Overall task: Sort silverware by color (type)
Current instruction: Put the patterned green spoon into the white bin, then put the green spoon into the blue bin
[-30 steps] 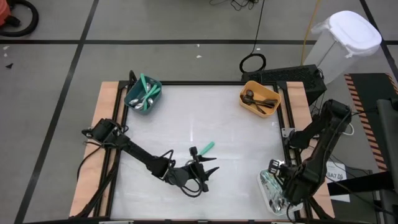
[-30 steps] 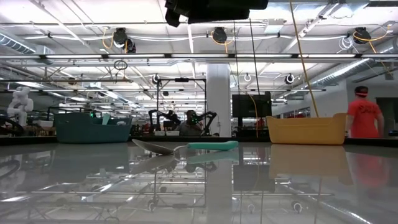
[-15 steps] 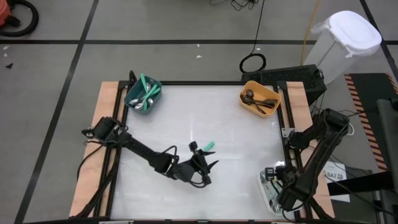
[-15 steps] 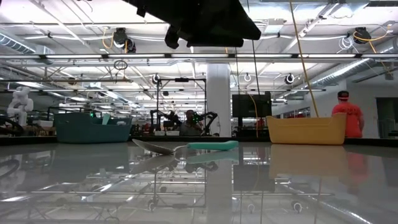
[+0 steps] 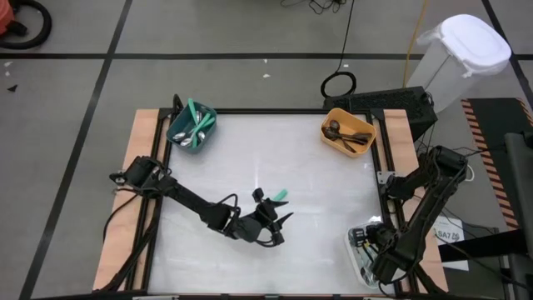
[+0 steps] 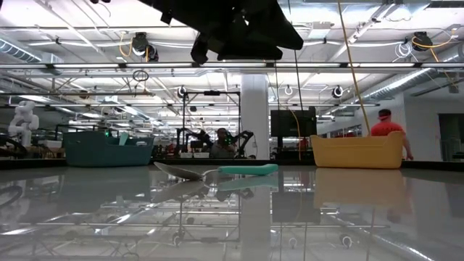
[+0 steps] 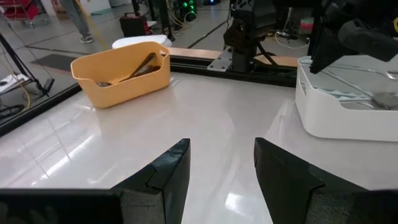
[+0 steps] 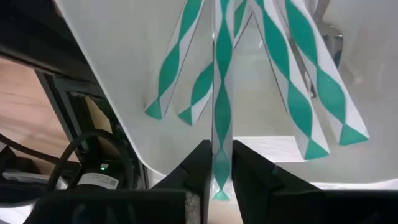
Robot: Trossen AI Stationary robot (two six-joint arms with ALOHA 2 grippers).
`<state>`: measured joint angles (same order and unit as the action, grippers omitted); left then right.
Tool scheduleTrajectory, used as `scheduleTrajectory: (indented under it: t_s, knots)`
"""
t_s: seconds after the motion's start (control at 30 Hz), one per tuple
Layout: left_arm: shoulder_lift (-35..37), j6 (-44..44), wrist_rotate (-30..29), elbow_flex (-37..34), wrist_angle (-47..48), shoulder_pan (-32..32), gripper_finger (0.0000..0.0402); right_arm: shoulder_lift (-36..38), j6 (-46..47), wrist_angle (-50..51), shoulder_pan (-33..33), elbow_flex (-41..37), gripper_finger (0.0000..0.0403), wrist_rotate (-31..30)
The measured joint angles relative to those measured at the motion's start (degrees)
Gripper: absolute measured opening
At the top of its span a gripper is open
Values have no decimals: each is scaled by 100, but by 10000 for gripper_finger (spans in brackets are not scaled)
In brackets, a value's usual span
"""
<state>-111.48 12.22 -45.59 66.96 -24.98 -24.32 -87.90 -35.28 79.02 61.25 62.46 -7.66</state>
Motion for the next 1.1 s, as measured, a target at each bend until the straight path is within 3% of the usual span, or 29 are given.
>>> scheduleTrajectory:
  t_s: [0.33, 0.77, 1.1]
  knots:
    - [0, 160, 1, 0, 33, 89, 177, 0, 473, 7, 0, 0, 59, 0]
    - [0, 1108, 1, 0, 780, 253, 177, 7, 1982, 394, 121, 30, 59, 192]
    - [0, 955, 1, 0, 772, 257, 177, 12, 3056, 329, 470, 1058, 59, -21]
